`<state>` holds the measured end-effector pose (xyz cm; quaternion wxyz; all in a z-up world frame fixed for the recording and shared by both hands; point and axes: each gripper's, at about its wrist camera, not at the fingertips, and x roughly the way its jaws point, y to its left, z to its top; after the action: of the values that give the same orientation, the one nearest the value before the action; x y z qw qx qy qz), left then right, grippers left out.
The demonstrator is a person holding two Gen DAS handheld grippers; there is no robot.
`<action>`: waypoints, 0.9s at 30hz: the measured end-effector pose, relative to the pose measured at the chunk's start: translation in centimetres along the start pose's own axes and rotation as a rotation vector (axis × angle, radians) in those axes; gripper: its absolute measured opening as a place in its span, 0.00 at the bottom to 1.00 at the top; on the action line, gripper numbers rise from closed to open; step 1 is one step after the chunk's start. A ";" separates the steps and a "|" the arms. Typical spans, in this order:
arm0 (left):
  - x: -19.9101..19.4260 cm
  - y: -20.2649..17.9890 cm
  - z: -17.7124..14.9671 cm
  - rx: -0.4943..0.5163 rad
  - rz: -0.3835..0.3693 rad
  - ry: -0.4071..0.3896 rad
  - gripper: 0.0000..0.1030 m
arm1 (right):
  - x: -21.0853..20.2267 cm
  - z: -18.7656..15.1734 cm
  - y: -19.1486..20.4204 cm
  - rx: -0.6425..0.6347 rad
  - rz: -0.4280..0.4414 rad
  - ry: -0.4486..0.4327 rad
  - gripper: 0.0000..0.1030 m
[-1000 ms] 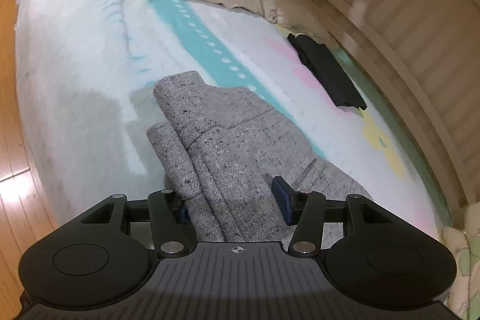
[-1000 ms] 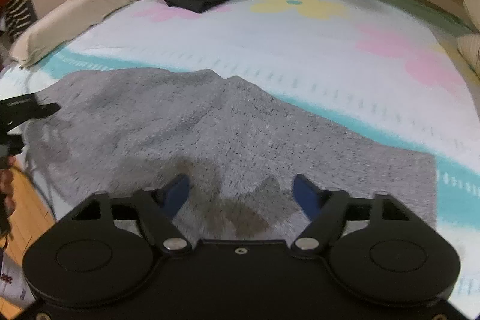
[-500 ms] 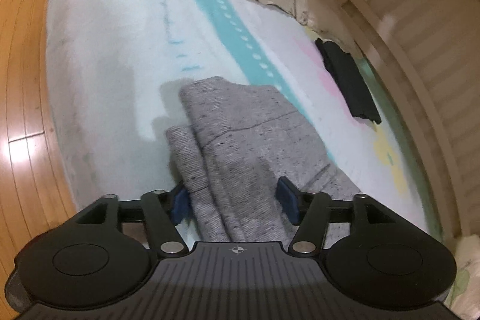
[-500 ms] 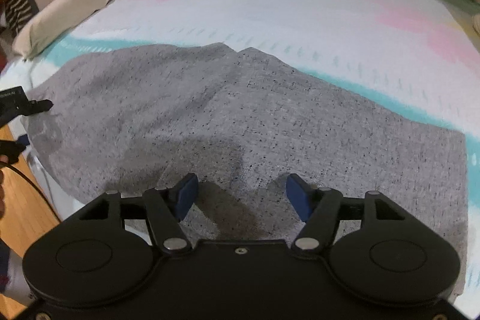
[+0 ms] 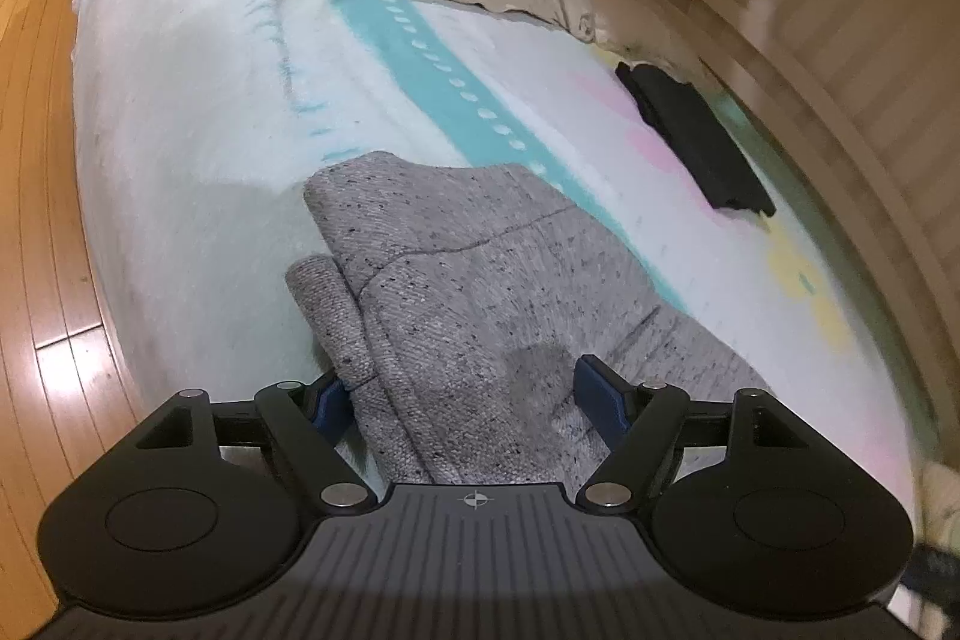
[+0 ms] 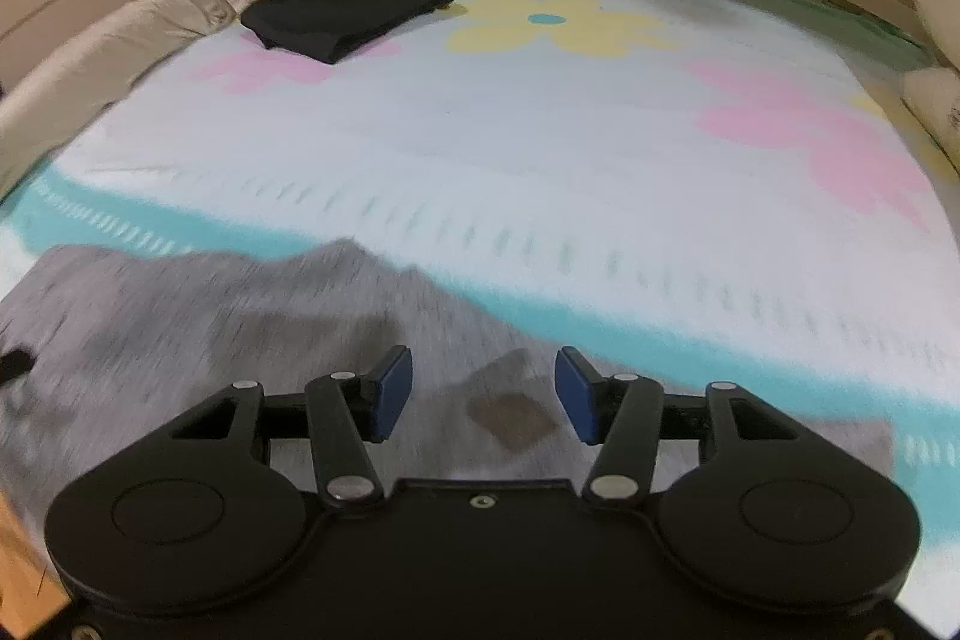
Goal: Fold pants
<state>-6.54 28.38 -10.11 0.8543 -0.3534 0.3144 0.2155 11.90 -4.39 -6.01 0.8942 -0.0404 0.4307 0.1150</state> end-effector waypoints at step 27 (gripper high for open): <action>0.4 -1.2 0.0 0.108 0.045 0.024 0.71 | -0.7 -2.5 0.4 -0.092 -0.013 0.099 0.67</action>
<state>-5.58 27.63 -9.84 0.8633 -0.3023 0.3434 0.2131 9.49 -4.59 -7.07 0.8697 -0.0899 0.4686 0.1266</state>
